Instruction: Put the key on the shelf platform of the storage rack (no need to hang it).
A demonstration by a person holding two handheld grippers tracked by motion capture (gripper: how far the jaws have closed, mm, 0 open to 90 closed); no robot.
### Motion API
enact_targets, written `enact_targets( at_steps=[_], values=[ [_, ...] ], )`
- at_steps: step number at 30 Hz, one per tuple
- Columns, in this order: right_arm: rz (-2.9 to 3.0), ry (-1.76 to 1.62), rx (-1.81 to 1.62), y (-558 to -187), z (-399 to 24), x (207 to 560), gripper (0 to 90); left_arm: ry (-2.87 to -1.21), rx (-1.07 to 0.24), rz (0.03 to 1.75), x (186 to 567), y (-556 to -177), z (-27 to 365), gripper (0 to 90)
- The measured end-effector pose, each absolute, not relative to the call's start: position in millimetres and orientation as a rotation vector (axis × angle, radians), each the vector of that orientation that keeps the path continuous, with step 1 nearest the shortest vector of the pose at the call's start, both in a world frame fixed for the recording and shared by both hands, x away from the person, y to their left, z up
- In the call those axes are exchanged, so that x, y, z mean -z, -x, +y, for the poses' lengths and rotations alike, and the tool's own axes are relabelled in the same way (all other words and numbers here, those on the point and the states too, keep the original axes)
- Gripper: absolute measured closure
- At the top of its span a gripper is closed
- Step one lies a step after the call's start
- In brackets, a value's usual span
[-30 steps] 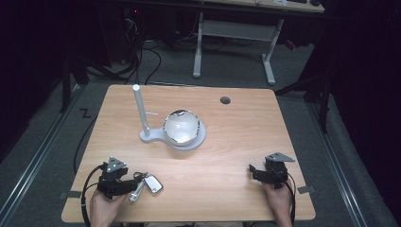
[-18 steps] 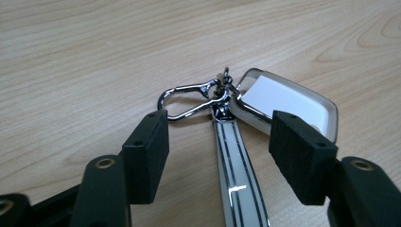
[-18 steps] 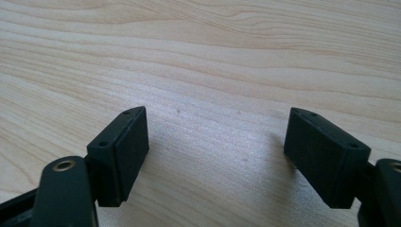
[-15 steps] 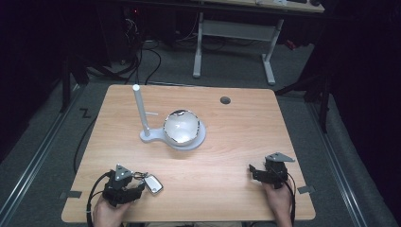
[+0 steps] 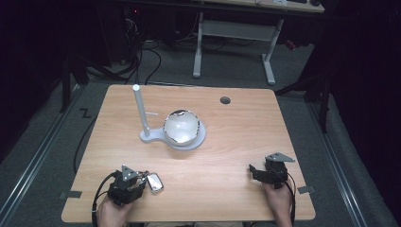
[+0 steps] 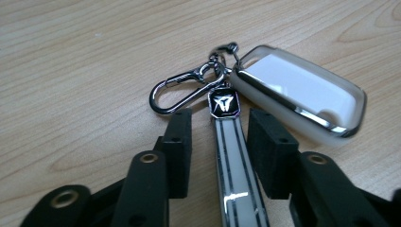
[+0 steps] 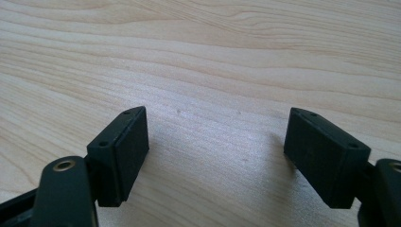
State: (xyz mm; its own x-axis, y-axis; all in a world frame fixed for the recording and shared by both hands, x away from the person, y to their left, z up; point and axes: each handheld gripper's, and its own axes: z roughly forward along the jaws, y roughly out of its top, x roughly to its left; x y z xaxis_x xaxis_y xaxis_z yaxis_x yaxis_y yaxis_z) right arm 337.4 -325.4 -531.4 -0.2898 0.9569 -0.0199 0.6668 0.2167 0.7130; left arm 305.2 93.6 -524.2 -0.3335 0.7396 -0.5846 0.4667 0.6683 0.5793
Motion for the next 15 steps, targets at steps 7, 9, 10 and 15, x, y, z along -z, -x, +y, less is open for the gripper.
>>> enact_targets(
  at_steps=[7, 9, 10, 15],
  values=[
    [2.036, -1.495, -0.837, -337.5, -325.4, 531.4, 23.1, -0.951, -0.389, 1.979, 524.5, -303.6, 88.7, 75.3],
    [2.036, -1.496, -0.837, -337.5, -325.4, 531.4, 23.1, -0.953, -0.39, 1.977, 524.6, -303.2, 88.2, 75.7],
    [2.036, -1.495, -0.836, -337.5, -325.4, 531.4, 23.1, -0.953, -0.388, 1.976, 524.6, -303.1, 88.3, 75.8],
    [2.036, -1.496, -0.837, -337.5, -325.4, 531.4, 23.1, -0.946, -0.376, 1.958, 523.3, -302.1, 89.7, 76.1]
  ],
)
